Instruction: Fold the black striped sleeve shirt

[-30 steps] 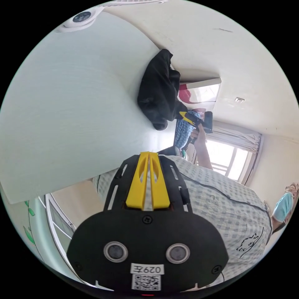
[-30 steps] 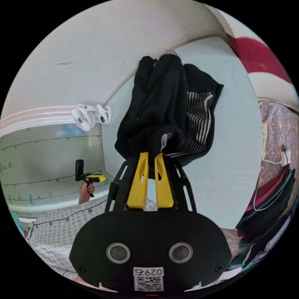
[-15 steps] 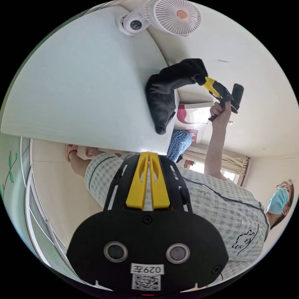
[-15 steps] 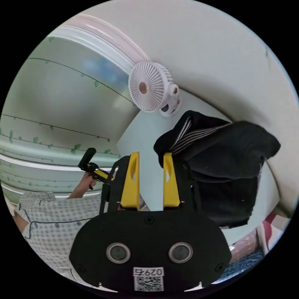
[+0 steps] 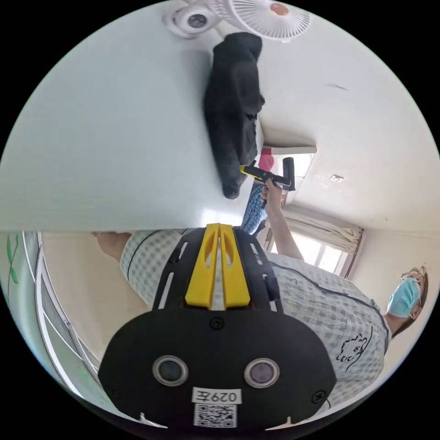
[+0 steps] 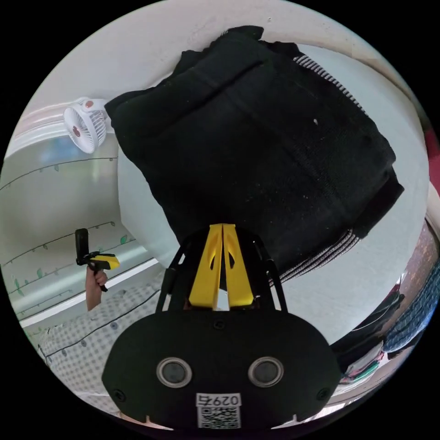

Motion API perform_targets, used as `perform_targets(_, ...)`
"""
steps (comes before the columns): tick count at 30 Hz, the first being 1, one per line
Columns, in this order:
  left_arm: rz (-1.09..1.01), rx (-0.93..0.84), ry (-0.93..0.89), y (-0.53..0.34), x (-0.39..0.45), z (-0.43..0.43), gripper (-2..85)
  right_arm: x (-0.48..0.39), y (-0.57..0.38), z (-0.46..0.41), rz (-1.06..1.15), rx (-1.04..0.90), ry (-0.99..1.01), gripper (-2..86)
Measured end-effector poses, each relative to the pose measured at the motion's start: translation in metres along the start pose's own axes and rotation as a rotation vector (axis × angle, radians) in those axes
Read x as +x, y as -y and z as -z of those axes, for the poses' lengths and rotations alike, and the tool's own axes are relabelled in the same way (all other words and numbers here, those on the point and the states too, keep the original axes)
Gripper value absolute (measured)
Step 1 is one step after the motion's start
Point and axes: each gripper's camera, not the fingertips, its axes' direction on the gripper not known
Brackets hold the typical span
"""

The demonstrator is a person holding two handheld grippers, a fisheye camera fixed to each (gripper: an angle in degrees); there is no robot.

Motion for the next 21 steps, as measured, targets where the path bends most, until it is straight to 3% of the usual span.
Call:
perform_targets(5, -0.117, -0.069, 0.066, 0.031, 0.043, -0.018, -1.0, 0.023, -0.024, 0.019, -0.015, -0.014, -0.263, -0.4)
perform_targets(9, -0.085, -0.058, 0.151, 0.025, 0.046, -0.019, -1.0, 0.071, -0.046, 0.053, -0.026, 0.008, -0.035, -0.3)
perform_targets(11, -0.028, -0.047, 0.137, 0.019, 0.034, -0.021, -1.0, 0.097, -0.067, 0.098, -0.046, 0.210, 0.065, 0.3)
perform_targets(14, 0.062, -0.003, 0.064, 0.012, 0.019, -0.022, -1.0, 0.124, -0.076, 0.138, -0.132, 0.355, -0.002, 2.6)
perform_targets(18, 0.079, 0.044, -0.015, 0.014, 0.022, -0.029, -1.0, 0.162, -0.053, 0.136, -0.264, 0.231, -0.047, 10.7)
perform_targets(21, 0.060, 0.036, 0.001, 0.017, 0.036, -0.037, -1.0, 0.176, -0.039, 0.120, -0.268, 0.184, -0.016, 9.4)
